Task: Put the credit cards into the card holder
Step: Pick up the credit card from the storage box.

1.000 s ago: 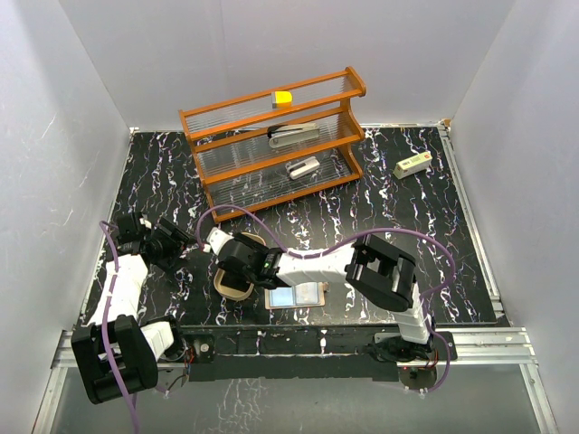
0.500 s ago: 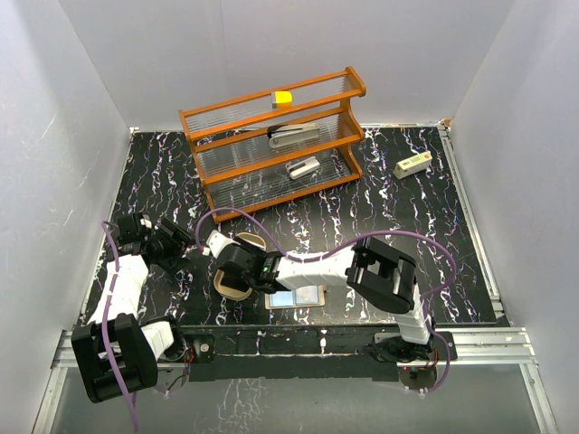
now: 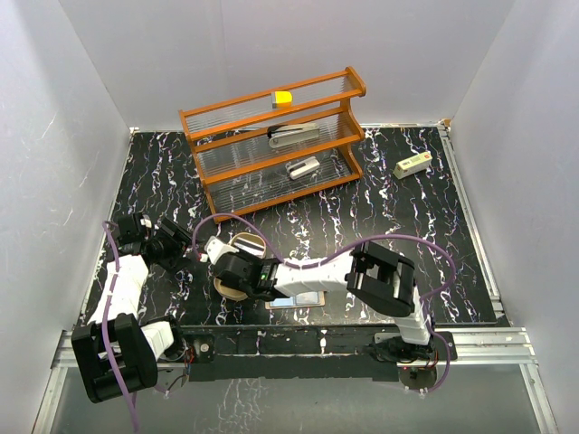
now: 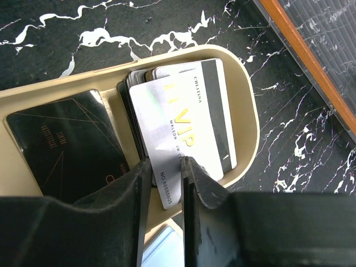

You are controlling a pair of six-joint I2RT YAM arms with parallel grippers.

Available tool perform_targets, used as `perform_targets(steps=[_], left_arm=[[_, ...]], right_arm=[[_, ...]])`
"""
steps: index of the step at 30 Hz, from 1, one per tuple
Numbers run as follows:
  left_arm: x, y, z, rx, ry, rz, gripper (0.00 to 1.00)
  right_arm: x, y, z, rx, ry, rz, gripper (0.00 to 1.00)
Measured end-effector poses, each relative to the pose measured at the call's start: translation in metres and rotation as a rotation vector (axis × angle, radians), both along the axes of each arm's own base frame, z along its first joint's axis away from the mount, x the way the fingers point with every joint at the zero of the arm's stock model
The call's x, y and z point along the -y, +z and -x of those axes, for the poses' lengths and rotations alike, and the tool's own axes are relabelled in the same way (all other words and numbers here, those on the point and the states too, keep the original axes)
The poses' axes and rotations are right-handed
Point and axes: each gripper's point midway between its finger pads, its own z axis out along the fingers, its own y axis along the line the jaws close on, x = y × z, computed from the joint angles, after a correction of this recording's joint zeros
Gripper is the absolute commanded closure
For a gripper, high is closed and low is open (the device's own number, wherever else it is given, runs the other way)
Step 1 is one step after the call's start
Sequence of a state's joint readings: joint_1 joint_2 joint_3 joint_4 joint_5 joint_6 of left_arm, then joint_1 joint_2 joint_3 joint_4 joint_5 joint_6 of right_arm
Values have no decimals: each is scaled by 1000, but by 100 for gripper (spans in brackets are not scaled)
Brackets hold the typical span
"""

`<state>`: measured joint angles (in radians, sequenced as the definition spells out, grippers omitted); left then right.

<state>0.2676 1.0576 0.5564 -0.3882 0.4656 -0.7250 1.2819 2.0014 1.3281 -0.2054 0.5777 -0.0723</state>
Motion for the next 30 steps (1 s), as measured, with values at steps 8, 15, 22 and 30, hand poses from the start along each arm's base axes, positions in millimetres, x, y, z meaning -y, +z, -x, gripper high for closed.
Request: perform_targets(steps=[8,15,22,30], left_arm=[[1,1,0,5,-4,5,30],[5,7,-2,37,-30,20,30],[15,32,-6,165,-95,40,30],[35,69,-11,352,-213,116,33]], right_arm=[[-1,14,2,23,-7,-21,93],[5,33,1,38,-45,-59,100],[25,57,1,63,-106,-109,100],[46,94,9,-1,-150,-273,100]])
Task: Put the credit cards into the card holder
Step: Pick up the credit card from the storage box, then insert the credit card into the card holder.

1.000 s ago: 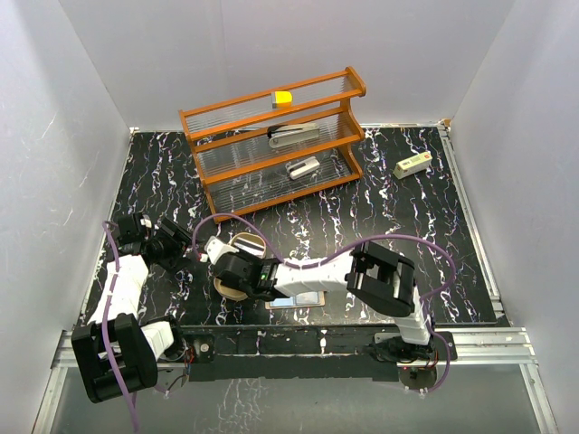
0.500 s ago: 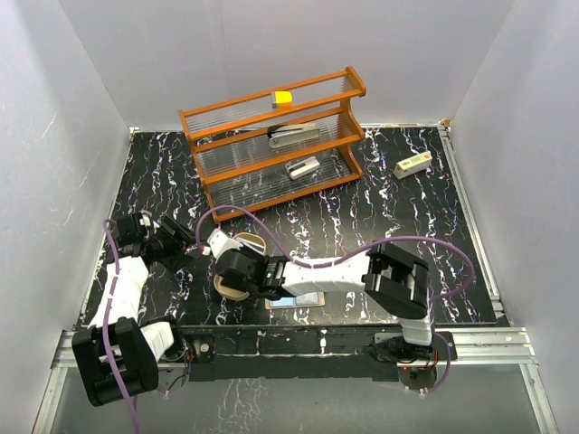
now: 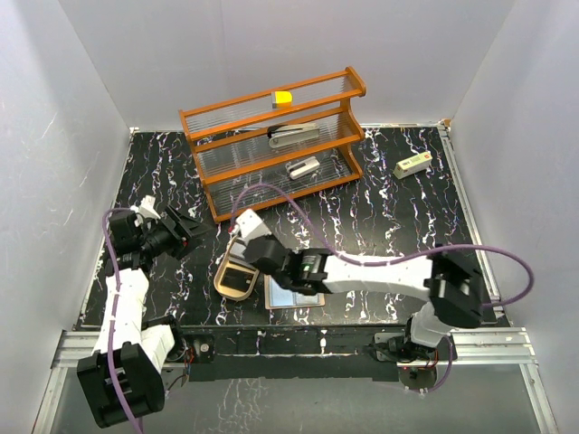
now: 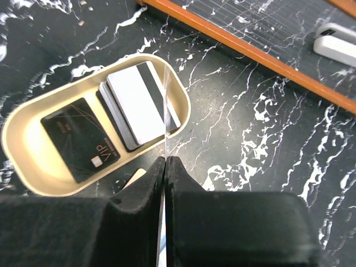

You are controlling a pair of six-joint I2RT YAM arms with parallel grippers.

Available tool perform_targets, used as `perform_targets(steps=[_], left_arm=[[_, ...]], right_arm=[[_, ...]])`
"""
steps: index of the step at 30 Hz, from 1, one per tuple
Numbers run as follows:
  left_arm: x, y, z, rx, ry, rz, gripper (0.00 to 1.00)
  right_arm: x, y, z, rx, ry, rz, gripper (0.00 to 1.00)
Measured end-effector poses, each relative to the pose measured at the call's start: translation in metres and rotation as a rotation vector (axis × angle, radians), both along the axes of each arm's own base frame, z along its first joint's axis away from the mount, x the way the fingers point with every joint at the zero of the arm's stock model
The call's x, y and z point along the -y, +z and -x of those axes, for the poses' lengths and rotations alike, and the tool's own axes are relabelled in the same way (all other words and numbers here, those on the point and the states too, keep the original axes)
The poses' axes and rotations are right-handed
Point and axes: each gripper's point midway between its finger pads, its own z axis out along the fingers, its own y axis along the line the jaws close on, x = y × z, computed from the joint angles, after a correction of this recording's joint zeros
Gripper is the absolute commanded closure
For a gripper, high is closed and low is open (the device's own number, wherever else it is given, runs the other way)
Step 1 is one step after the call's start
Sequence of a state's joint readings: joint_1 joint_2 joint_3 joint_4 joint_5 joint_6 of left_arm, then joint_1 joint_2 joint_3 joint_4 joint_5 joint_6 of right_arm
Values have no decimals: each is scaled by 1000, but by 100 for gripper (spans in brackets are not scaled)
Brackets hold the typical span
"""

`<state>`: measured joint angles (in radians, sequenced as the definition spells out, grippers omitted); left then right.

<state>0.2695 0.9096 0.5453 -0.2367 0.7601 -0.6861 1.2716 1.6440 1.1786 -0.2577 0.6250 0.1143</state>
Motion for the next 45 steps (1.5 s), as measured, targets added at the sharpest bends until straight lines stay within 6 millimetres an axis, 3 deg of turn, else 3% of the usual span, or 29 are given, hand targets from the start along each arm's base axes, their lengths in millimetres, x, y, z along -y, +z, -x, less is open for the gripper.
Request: perform_targets(steps=[8,11,15,21,25,29,34,41,45], left_arm=[[26,19,9,105,-112,158,43],[34,25,12,125,-156,181,43],[51,26,18,140,-219,210,43],[93,35,34,156,-372,264,44],[106,36,38,144,-418,278,44],[105,25,35,109,-400,238,49],[109,1,41,33,-396,174,60],[119,-25,55,-46,-432,41,100],[125,-32,59,-59,-450,-31,100]], right_arm=[[36,44,-10,-163,-59,-376,100],[50,46,-11,-231,-83,-481,100],[61,41,2,-337,-76,-600,100],[58,48,15,-436,-34,-752,100],[56,50,21,-475,-24,-804,100],[61,42,23,-508,-47,-814,100],[75,7,32,-593,-107,-788,100],[91,-37,53,-717,-169,-753,100],[95,-47,60,-755,-189,-756,100]])
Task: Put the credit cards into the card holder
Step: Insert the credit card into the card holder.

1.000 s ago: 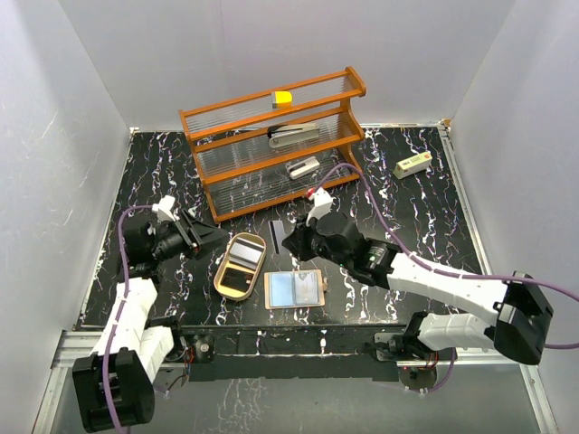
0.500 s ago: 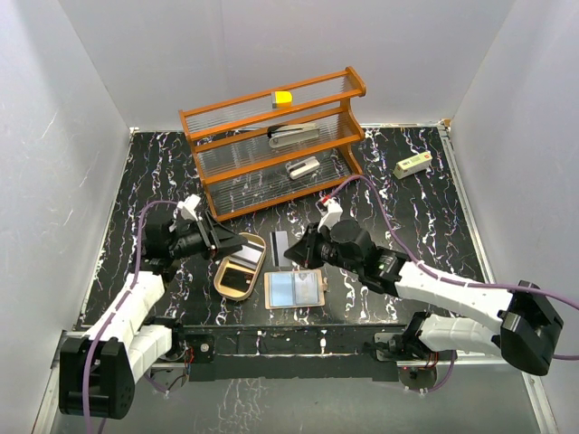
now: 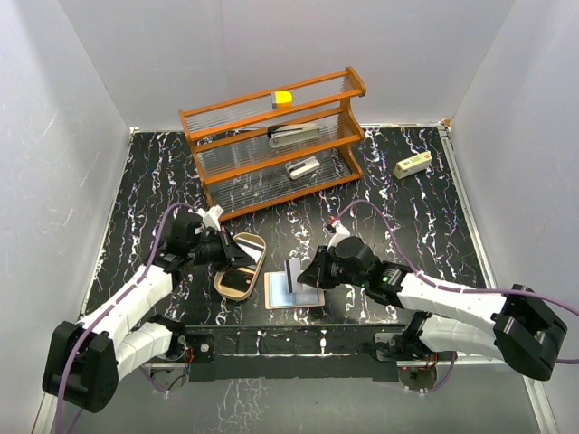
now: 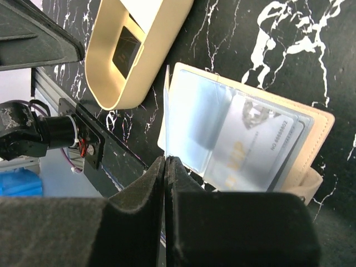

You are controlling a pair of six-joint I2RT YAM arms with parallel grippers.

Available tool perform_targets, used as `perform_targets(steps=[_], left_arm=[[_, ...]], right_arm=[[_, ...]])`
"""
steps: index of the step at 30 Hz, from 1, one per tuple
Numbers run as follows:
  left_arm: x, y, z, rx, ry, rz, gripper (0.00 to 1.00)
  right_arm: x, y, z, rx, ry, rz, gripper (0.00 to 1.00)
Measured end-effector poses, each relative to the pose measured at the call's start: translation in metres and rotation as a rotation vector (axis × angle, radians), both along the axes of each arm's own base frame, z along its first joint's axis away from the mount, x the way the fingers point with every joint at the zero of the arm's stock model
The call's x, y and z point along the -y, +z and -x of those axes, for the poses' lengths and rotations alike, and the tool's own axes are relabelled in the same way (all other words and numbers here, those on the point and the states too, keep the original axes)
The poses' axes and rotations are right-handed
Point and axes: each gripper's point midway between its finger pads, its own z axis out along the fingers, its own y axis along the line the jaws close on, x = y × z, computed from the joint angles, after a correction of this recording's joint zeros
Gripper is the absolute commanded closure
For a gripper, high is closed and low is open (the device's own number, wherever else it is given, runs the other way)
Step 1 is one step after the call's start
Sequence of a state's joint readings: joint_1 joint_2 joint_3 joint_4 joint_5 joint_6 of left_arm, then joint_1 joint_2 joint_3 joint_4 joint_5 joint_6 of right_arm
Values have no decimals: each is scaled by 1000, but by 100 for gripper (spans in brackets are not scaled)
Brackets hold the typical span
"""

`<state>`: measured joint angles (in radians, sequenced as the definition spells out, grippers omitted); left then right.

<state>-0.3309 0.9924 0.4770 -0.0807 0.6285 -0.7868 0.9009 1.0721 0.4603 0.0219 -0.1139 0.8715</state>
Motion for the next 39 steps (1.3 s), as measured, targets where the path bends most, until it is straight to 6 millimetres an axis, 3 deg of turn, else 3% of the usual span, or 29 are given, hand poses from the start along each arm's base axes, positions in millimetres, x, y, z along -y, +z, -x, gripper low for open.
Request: perform_targets(steps=[17,27,39], left_arm=[[38,-39,17,-20,-133,-276,100],[44,-60,27,-19,-183,-396,100],[42,-79,33,-46,-199,-464,100]], right_arm=[[9,-22,8,-85,-32,11,100],[16,-39,10,-139,-59,34,100],[15,-40,10,-163,-66,5,100]])
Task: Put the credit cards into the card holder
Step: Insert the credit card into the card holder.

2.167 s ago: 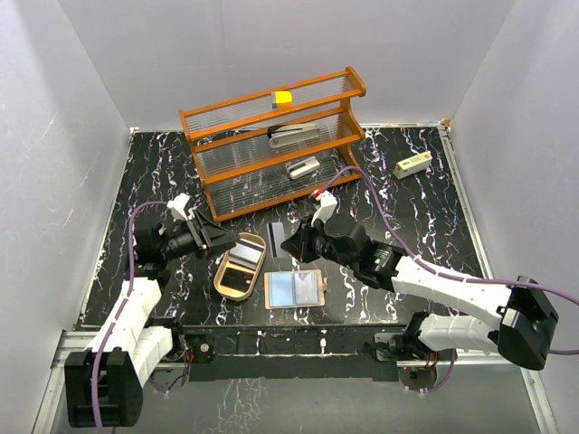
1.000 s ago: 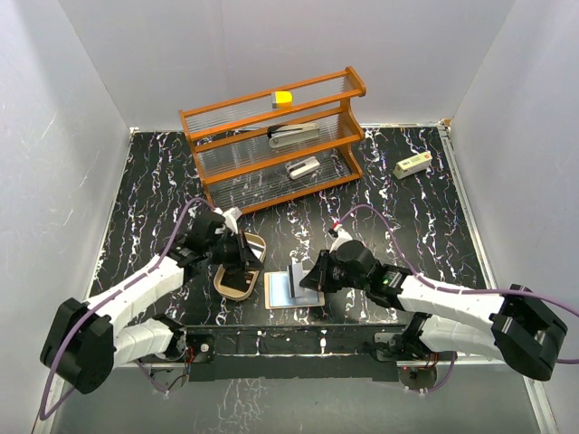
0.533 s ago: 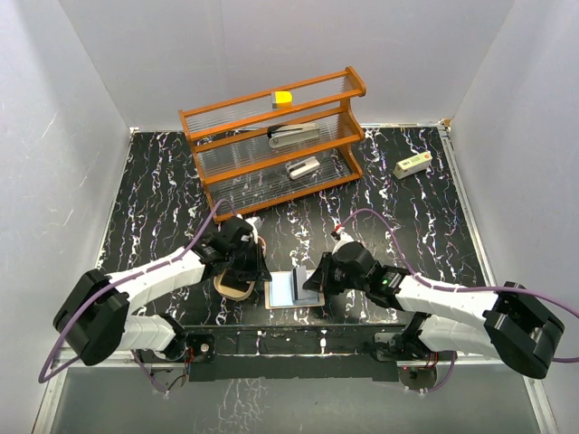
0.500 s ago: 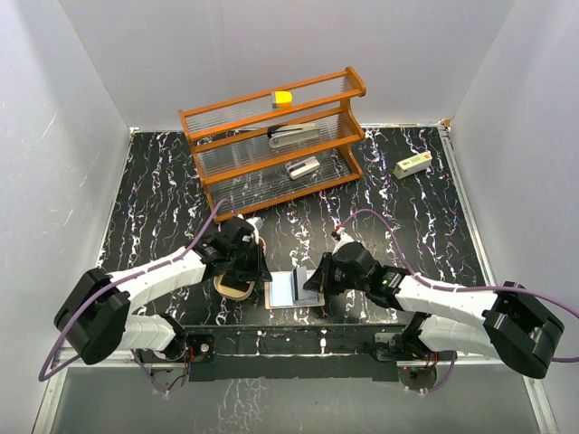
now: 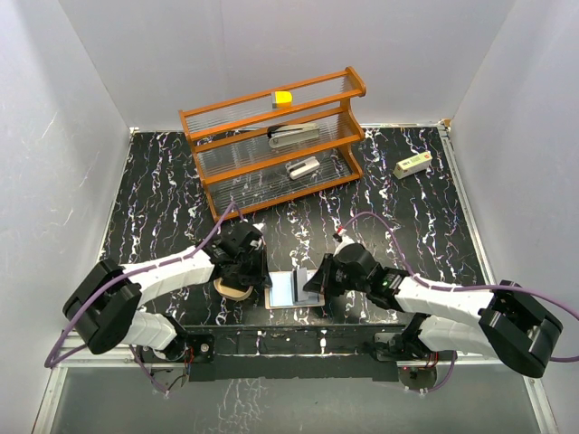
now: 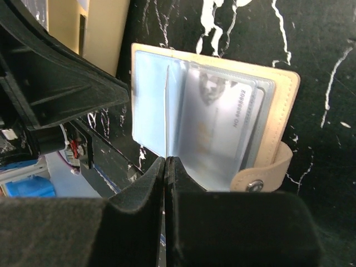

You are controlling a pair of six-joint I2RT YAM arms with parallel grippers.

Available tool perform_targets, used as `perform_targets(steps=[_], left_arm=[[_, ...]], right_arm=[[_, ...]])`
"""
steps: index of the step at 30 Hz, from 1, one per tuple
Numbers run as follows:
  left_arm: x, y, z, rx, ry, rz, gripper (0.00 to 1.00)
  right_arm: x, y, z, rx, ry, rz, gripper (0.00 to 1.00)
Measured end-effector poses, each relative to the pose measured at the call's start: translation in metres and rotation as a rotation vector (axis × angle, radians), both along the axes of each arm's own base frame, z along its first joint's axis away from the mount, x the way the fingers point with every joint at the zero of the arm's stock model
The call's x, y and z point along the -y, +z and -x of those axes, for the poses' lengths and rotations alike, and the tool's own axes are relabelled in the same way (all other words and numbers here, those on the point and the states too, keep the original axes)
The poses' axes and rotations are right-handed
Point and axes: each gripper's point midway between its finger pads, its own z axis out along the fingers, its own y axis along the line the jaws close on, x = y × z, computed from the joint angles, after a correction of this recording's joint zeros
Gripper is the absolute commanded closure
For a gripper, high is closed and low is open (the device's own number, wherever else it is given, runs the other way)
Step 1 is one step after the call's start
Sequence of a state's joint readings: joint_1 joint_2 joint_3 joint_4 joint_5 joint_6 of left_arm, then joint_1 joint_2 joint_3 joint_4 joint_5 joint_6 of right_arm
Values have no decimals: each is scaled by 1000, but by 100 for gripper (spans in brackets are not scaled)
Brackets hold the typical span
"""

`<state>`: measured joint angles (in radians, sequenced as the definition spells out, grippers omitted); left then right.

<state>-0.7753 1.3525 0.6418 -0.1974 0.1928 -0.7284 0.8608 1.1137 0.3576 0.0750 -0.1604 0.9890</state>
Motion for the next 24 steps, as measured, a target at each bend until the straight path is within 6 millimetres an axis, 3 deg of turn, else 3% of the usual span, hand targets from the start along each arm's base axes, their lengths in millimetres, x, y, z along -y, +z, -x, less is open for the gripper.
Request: perform_targets(steps=[6,11,24], left_arm=[[1,-4,3,-4,-8,-15,100],[0,-13,5,-18,-16,-47,100],[0,-13,3,-2,-14,-86,100]], right_arm=[[9,-16,7,-35,-8,19,100],[8,-15,5,-35,-7,8,100],[10,-23,5,-51,-10,15,100]])
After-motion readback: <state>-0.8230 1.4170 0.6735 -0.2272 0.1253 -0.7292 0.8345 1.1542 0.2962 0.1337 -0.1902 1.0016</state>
